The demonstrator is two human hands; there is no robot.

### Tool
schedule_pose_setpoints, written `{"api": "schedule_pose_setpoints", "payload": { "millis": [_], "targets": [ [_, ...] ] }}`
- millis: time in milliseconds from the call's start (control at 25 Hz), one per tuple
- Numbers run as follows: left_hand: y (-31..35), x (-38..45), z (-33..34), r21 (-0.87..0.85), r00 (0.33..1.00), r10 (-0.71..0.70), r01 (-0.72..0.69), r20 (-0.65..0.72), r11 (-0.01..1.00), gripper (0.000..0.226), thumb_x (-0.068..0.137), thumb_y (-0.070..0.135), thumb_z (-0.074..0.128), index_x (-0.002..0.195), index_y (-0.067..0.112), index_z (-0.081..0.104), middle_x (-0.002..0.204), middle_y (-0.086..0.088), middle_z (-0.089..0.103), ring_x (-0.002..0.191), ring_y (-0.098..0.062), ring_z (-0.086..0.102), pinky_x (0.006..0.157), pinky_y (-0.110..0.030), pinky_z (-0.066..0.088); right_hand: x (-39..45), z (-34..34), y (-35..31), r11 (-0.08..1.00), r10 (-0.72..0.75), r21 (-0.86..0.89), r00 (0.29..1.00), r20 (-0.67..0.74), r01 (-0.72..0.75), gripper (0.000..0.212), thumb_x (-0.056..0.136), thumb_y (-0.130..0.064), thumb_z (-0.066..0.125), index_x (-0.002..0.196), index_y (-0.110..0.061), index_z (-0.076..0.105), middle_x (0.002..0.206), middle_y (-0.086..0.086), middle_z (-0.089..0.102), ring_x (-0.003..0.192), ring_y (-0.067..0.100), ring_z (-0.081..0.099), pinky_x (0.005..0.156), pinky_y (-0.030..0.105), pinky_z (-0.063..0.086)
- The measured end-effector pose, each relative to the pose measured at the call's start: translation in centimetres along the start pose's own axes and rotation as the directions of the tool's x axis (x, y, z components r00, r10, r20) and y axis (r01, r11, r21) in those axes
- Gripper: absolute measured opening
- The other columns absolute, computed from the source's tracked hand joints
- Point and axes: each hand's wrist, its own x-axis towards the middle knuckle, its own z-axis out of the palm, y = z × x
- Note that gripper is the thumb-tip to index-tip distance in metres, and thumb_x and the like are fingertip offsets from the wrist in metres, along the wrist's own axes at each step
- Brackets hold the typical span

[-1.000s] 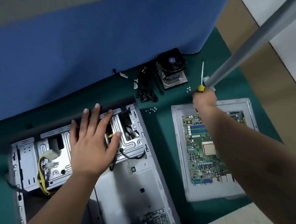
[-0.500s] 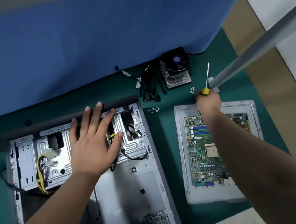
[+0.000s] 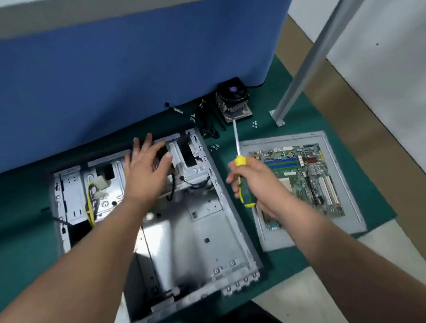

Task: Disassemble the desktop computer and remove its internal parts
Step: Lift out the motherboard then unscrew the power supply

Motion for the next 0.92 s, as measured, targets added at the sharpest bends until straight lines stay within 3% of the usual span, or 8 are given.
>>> {"api": "schedule_pose_setpoints", "payload": {
  "millis": [80,120,200,280,400,560,760,920],
  "targets": [
    [1.1,-3.4,-0.6,-0.34,0.994,-0.098,0.073,-0.056,0.938,0.034,0.107,0.045,0.047,0.134,0.033,0.064,0.154,0.01,0.05,0.149,-0.01,0.034,0.117,-0.033,0.032,-4.5,2.6,1.2,1.0,0.014,0.0,0.996,0.088,-0.014,0.01,0.101,-0.011,0.058,0.108,-0.011,0.065,0.081,0.006,0.068,0.059,0.013,0.058,0.052,0.029,0.051],
    [1.4,-5.6,-0.8,-0.483,0.988,-0.14,0.09,-0.069,0.871,0.03,0.107,0.043,0.048,0.128,0.032,0.067,0.138,0.013,0.064,0.136,-0.006,0.052,0.106,-0.027,0.043,-6.5,4.1,2.1,1.0,0.023,-0.02,0.992,0.124,-0.02,0.011,0.1,-0.01,0.059,0.109,-0.011,0.066,0.082,0.006,0.068,0.06,0.013,0.058,0.053,0.029,0.051],
    [1.6,-11.0,-1.5,-0.722,0.981,-0.192,0.126,-0.009,0.681,0.025,0.107,0.037,0.051,0.122,0.028,0.069,0.113,0.009,0.077,0.111,-0.007,0.069,0.091,-0.026,0.055,-11.0,7.4,4.5,0.996,0.04,-0.085,0.985,0.169,-0.025,0.013,0.1,-0.008,0.059,0.109,-0.013,0.066,0.08,0.005,0.066,0.06,0.014,0.056,0.054,0.03,0.049],
    [0.7,-15.5,-2.6,-0.86,0.97,-0.234,0.17,0.061,0.481,0.021,0.106,0.029,0.055,0.12,0.021,0.069,0.108,-0.003,0.078,0.103,-0.019,0.074,0.082,-0.029,0.059,-14.9,10.4,7.2,0.991,0.056,-0.131,0.979,0.198,-0.03,0.014,0.099,-0.009,0.059,0.11,-0.012,0.066,0.078,0.004,0.065,0.06,0.015,0.055,0.054,0.03,0.048],
    [-2.0,-21.7,-4.5,-0.916,0.946,-0.312,0.203,0.092,0.346,0.015,0.104,0.02,0.06,0.116,0.015,0.068,0.107,-0.01,0.078,0.1,-0.023,0.075,0.074,-0.027,0.058,-19.4,13.6,11.6,0.978,0.077,-0.209,0.966,0.248,-0.025,0.017,0.1,-0.019,0.062,0.111,-0.007,0.067,0.077,0.002,0.064,0.059,0.013,0.055,0.053,0.027,0.049],
    [-5.7,-29.2,-5.9,-0.942,0.893,-0.42,0.264,0.159,0.205,0.009,0.1,0.016,0.065,0.109,0.015,0.066,0.101,-0.01,0.079,0.092,-0.019,0.077,0.069,-0.026,0.059,-23.2,16.7,17.5,0.955,0.061,-0.296,0.967,0.249,0.016,0.02,0.098,-0.024,0.067,0.106,-0.008,0.059,0.079,0.002,0.062,0.059,0.014,0.057,0.058,0.033,0.05],
    [-9.1,-36.2,-5.7,-0.95,0.793,-0.579,0.297,0.19,0.094,0.006,0.102,0.01,0.058,0.108,0.013,0.06,0.108,-0.011,0.078,0.097,-0.021,0.077,0.084,-0.035,0.059,-25.5,18.9,23.1,0.871,0.109,-0.49,0.954,0.279,0.044,0.024,0.094,-0.028,0.072,0.094,-0.016,0.052,0.083,0.001,0.062,0.065,0.015,0.064,0.07,0.033,0.048],
    [-10.3,-38.2,-4.8,-0.935,0.721,-0.653,0.35,0.231,0.055,0.009,0.102,0.006,0.056,0.105,0.012,0.061,0.107,-0.012,0.077,0.092,-0.02,0.077,0.08,-0.036,0.06,-26.6,18.8,25.2,0.856,0.188,-0.517,0.942,0.277,-0.019,0.023,0.093,-0.029,0.075,0.099,-0.01,0.063,0.082,0.002,0.067,0.075,0.017,0.064,0.073,0.03,0.048]
  ]
}}
